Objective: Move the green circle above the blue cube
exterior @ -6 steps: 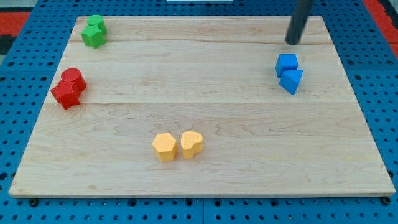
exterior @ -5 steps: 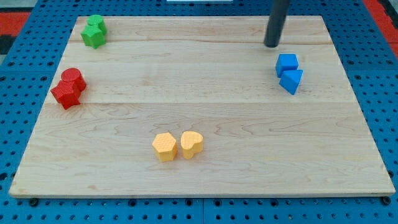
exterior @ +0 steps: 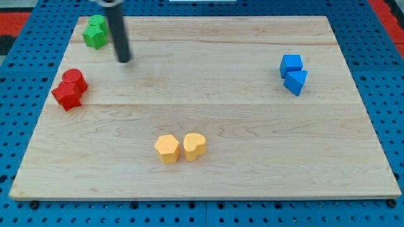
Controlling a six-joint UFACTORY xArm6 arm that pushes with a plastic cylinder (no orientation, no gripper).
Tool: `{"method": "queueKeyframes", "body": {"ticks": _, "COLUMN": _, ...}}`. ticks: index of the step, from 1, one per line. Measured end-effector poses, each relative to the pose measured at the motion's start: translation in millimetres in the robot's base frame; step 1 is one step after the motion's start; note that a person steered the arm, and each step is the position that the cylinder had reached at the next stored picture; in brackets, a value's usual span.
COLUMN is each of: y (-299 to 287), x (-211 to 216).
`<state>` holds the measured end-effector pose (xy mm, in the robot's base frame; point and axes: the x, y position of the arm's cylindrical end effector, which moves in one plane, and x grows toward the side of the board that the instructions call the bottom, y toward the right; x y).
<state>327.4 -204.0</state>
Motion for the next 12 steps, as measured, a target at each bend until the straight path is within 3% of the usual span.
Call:
{"method": "queueKeyframes", "body": {"ticks": 1, "y": -98, "x": 3}}
{"method": "queueKeyframes", "body": {"ticks": 3, "y": -79, "x": -100}}
{"method": "queueKeyframes", "body": {"ticks": 4, "y": -14, "x": -135}}
{"method": "queueKeyframes", "body": {"ticks": 7, "y": 30, "x": -87}}
{"method": "queueKeyframes", "body": {"ticks": 10, "y": 159, "x": -71}}
{"method": "queueKeyframes", "body": {"ticks": 12, "y": 190, "x": -37}}
